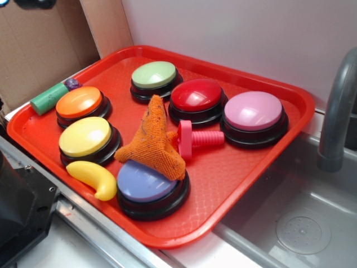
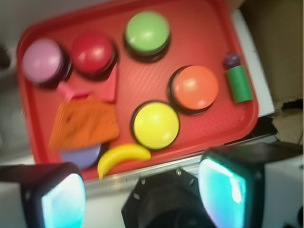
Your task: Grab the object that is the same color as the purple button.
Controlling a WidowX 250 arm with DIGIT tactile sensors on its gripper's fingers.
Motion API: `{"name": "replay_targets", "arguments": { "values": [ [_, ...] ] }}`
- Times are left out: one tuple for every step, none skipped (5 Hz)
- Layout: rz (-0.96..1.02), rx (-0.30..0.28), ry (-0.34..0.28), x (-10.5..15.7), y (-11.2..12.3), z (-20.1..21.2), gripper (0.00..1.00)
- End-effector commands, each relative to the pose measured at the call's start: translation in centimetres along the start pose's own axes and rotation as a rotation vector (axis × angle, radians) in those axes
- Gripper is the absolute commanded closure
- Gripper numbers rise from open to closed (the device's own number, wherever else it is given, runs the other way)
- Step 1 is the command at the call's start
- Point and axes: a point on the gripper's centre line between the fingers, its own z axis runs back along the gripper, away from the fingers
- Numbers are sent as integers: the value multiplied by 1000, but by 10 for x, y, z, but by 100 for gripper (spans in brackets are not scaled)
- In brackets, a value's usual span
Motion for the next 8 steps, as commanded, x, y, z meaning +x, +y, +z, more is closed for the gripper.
{"name": "replay_targets", "arguments": {
  "values": [
    [225, 34, -69, 37, 35, -25, 0],
    [240, -66, -126, 54, 48, -58, 0],
    [265, 18, -118, 68, 59, -80, 0],
    [321, 40, -106, 80, 77, -105, 0],
    [372, 115, -75, 91, 96, -127, 0],
    [398, 144, -52, 97, 110, -144, 0],
    [404, 163, -43, 102, 117, -156, 0],
    [389, 186, -42, 107, 126, -161, 0]
  ]
}}
